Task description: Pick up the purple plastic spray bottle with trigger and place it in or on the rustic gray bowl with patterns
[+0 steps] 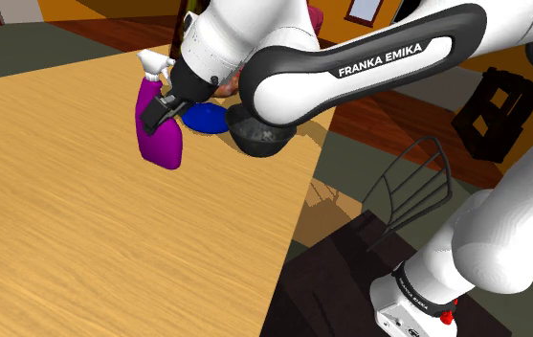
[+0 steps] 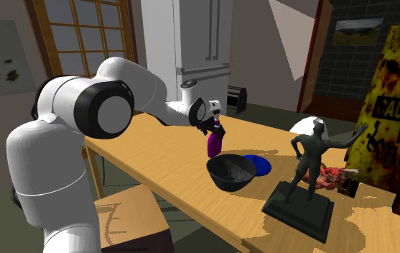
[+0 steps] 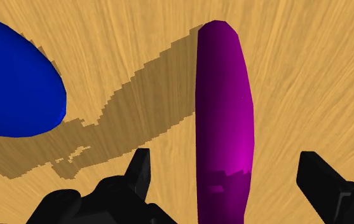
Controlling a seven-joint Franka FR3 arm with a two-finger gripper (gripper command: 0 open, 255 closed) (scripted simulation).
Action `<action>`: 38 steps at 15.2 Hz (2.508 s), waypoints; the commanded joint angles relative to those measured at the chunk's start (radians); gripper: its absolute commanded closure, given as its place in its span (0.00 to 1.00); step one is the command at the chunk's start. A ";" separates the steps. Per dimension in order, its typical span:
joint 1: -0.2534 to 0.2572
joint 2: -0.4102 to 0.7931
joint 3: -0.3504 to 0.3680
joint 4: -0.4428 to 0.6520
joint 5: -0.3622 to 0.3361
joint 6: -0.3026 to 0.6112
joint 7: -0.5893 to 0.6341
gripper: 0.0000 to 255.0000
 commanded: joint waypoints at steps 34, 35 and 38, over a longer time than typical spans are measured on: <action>-0.003 -0.078 -0.001 0.244 0.112 -0.307 -0.094 1.00; -0.003 -0.079 -0.001 0.257 0.113 -0.321 -0.095 1.00; -0.003 -0.078 0.000 0.299 0.114 -0.361 -0.098 1.00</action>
